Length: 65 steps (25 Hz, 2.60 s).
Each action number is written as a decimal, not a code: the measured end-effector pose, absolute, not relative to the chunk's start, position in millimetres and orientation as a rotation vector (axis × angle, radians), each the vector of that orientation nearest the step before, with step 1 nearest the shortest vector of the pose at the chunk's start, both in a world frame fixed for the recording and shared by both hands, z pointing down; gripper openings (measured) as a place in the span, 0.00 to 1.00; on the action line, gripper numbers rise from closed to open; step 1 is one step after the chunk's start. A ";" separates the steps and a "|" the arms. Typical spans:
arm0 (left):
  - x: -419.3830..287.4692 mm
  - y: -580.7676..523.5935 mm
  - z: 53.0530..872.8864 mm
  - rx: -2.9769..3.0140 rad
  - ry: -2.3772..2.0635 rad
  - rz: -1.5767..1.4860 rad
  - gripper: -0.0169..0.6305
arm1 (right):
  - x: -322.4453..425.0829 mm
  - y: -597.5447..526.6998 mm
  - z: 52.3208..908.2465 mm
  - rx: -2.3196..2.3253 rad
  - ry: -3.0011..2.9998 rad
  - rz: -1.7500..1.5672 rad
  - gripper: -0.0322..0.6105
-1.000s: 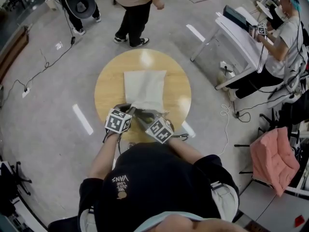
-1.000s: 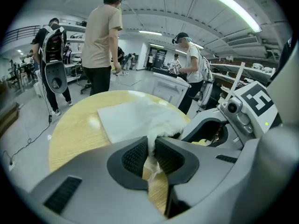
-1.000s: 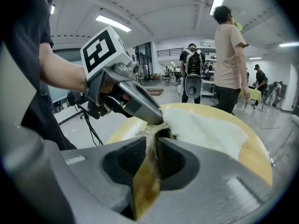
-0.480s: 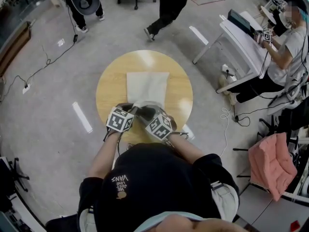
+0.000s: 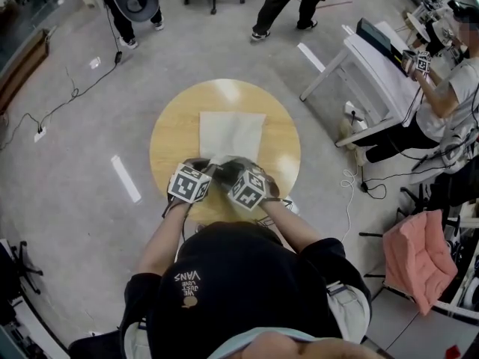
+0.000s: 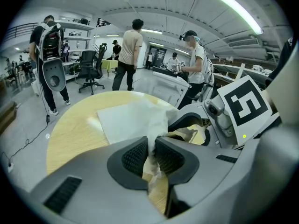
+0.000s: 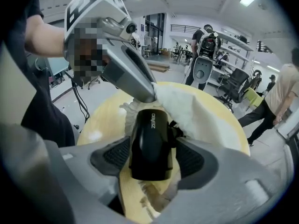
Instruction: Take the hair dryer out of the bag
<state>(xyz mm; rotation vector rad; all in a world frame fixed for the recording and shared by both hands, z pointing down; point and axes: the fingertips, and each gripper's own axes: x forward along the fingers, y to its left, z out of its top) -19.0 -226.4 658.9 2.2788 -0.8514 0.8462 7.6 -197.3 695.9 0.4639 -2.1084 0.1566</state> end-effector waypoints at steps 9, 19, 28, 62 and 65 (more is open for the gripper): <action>-23.6 -228.8 660.6 2.284 -0.834 0.844 0.12 | 1.8 -196.9 709.5 0.381 -1.991 0.208 0.57; -28.9 -228.0 666.6 2.287 -0.780 0.805 0.12 | -4.4 -198.0 728.7 0.279 -1.868 0.239 0.57; -37.4 -232.3 665.0 2.275 -0.729 0.745 0.12 | -7.1 -196.9 731.9 0.248 -1.778 0.267 0.57; -34.6 -225.8 678.2 2.259 -0.666 0.751 0.12 | -7.3 -201.1 772.2 0.204 -1.655 0.326 0.63; -36.7 -226.6 679.0 2.256 -0.668 0.750 0.12 | -7.8 -201.7 773.1 0.200 -1.647 0.322 0.63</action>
